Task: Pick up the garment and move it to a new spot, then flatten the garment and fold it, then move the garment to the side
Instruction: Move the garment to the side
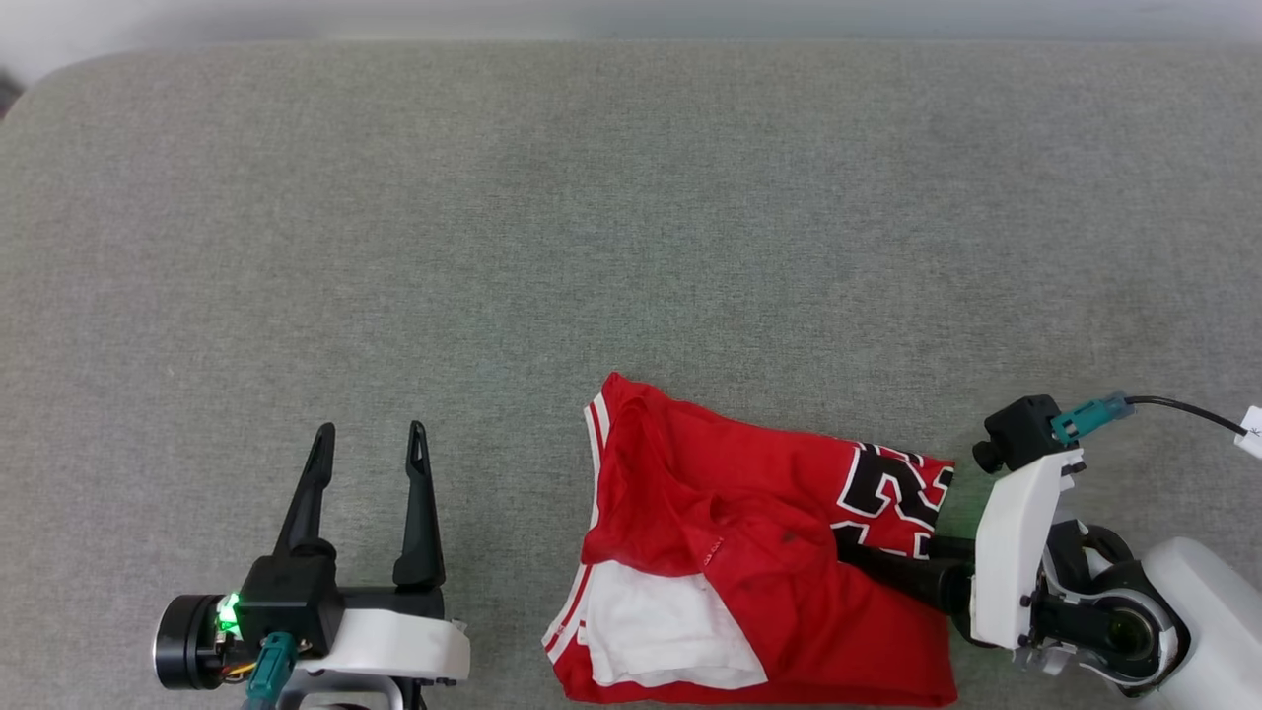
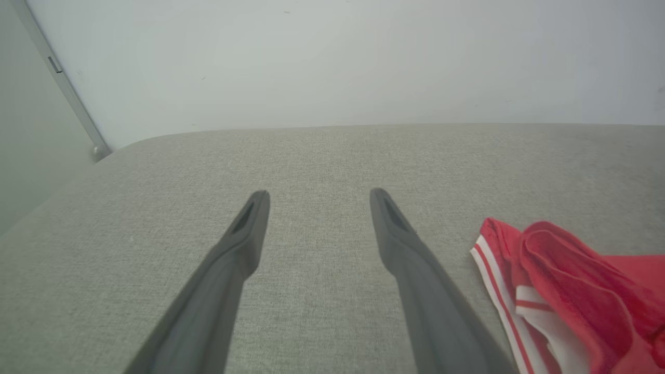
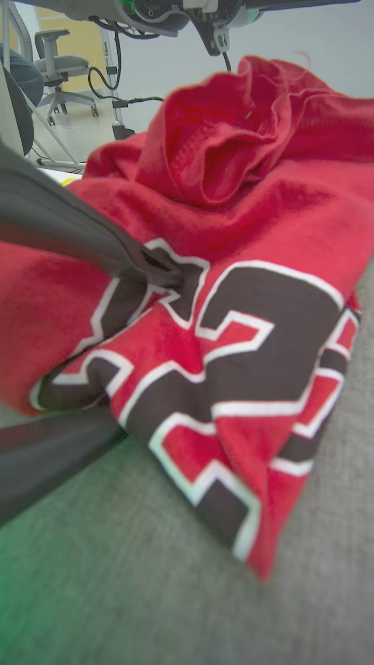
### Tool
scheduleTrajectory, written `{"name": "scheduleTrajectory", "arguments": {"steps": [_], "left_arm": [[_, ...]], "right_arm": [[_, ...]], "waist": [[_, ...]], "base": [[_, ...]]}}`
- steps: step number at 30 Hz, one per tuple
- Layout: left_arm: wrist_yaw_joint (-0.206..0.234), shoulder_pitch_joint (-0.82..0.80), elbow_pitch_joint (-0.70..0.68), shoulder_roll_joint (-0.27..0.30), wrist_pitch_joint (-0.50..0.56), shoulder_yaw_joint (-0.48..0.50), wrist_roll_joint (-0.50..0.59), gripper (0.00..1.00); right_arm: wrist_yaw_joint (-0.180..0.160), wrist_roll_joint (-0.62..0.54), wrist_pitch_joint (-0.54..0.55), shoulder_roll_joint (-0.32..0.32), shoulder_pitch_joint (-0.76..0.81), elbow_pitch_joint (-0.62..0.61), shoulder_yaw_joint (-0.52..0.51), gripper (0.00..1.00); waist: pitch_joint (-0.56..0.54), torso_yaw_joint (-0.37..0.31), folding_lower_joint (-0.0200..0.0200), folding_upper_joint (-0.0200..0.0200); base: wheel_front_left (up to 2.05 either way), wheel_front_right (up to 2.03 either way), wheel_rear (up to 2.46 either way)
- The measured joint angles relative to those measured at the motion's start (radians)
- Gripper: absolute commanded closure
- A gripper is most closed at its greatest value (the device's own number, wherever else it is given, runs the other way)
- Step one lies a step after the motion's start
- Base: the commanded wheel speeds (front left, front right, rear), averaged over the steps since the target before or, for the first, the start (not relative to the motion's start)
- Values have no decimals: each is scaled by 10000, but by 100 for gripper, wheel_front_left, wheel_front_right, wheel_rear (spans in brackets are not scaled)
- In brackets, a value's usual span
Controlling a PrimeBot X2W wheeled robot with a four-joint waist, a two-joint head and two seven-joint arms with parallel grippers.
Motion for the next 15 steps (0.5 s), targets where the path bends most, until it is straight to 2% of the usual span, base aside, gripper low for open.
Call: {"name": "scheduleTrajectory", "arguments": {"steps": [1, 2, 9, 15], "left_arm": [[4, -8, 15, 0, 0, -6, -8, 0], [23, -17, 27, 0, 0, -17, -25, 0], [79, 129, 132, -2, 0, -8, -79, 0], [77, 418, 127, 0, 0, 194, -90, 0]], "right_arm": [[0, 12, -109, -38, -37, -2, 117, 58], [0, 12, -230, -73, -71, 0, 217, 100], [-29, -81, -1014, -307, -305, -209, 1024, 100], [-29, -270, -1271, -1022, -1090, -1124, 1661, 100]], "waist": [[7, 28, 0, 0], [-2, 49, 0, 0], [-414, 44, 1, 0], [-877, -312, 1, 0]], "base": [[0, 0, 0], [0, 0, 0], [0, 0, 0], [0, 0, 0]]}}
